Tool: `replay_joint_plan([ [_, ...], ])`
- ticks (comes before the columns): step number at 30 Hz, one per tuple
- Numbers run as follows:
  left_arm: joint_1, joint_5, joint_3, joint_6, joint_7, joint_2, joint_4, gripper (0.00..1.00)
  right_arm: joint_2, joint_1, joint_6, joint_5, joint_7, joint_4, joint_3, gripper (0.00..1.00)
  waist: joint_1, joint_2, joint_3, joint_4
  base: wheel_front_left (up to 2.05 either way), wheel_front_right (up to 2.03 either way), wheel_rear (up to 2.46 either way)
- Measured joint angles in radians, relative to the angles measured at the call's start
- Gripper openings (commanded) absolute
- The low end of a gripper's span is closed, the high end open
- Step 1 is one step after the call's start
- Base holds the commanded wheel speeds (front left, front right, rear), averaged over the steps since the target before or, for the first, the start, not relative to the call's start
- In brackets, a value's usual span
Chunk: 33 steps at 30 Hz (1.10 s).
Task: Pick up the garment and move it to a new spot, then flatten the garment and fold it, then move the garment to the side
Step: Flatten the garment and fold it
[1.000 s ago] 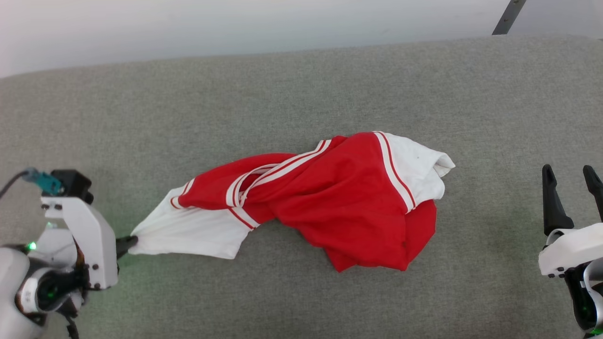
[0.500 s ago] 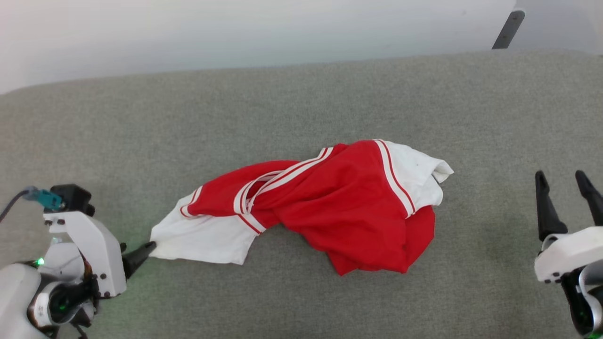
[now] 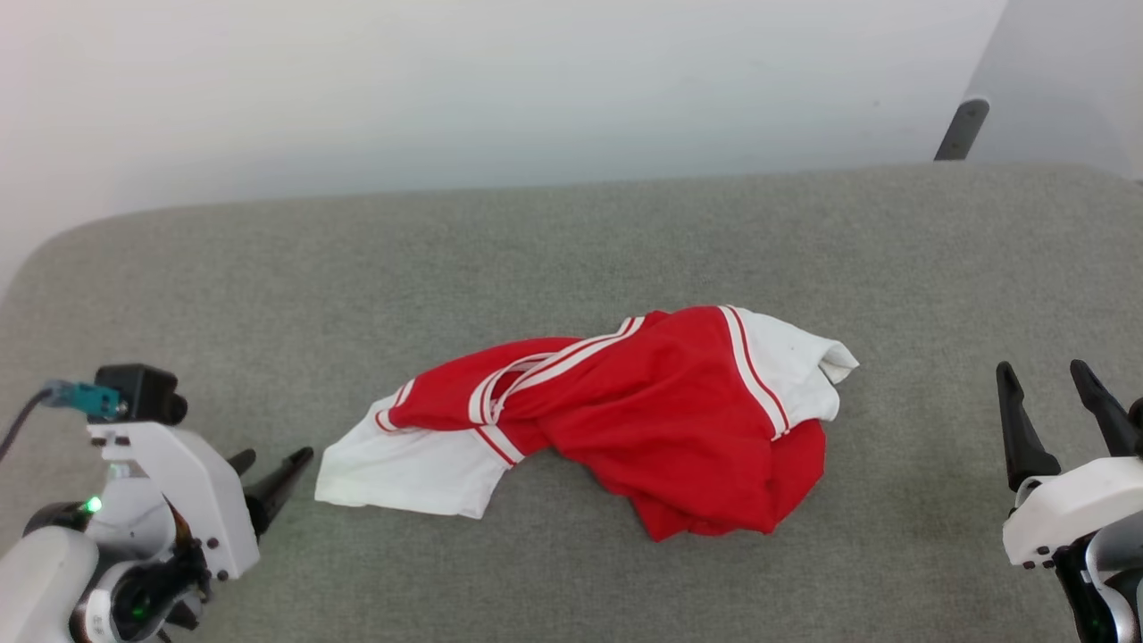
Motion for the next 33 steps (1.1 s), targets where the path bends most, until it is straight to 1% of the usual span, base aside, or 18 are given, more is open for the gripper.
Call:
replay_joint_plan([
  [4, 0.009, 0.007, -0.008, 0.003, -0.011, -0.007, -0.004, 1.00, -0.001, 0.010, 0.000, 0.003, 0.005, -0.005, 0.002, 1.00, 0.0000, 0.0000, -0.023, 0.010, 0.00, 0.00, 0.00],
  [8, 0.002, 0.026, -0.027, 0.000, -0.013, -0.023, 0.027, 1.00, 0.000, 0.015, 0.000, 0.003, 0.015, -0.016, 0.004, 1.00, 0.0000, 0.0000, -0.033, 0.022, 0.00, 0.00, 0.00],
  [11, -0.024, 0.033, -0.047, -0.018, -0.010, -0.043, 0.073, 1.00, -0.001, 0.015, 0.000, 0.003, 0.018, -0.028, 0.006, 1.00, 0.0000, 0.0000, -0.028, 0.025, 0.00, 0.00, 0.00],
  [14, -0.059, 0.032, -0.060, -0.045, -0.003, -0.069, 0.128, 1.00, -0.005, 0.012, 0.000, 0.011, 0.021, -0.039, 0.011, 1.00, 0.0000, 0.0000, -0.014, 0.023, 0.00, 0.00, 0.00],
  [22, -0.139, 0.021, -0.093, -0.107, 0.040, -0.107, 0.286, 1.00, -0.010, -0.007, 0.000, 0.012, 0.034, -0.074, 0.008, 1.00, 0.0000, 0.0000, 0.036, 0.010, 0.00, 0.00, 0.00],
  [25, -0.162, 0.006, -0.098, -0.121, 0.059, -0.123, 0.330, 1.00, -0.014, -0.010, 0.000, 0.012, 0.035, -0.076, 0.007, 1.00, 0.0000, 0.0000, 0.054, 0.004, 0.00, 0.00, 0.00],
  [33, -0.214, 0.007, -0.117, -0.148, 0.060, -0.141, 0.429, 1.00, -0.019, -0.028, 0.000, 0.012, 0.043, -0.082, 0.007, 1.00, 0.0000, 0.0000, 0.087, -0.002, 0.00, 0.00, 0.00],
])
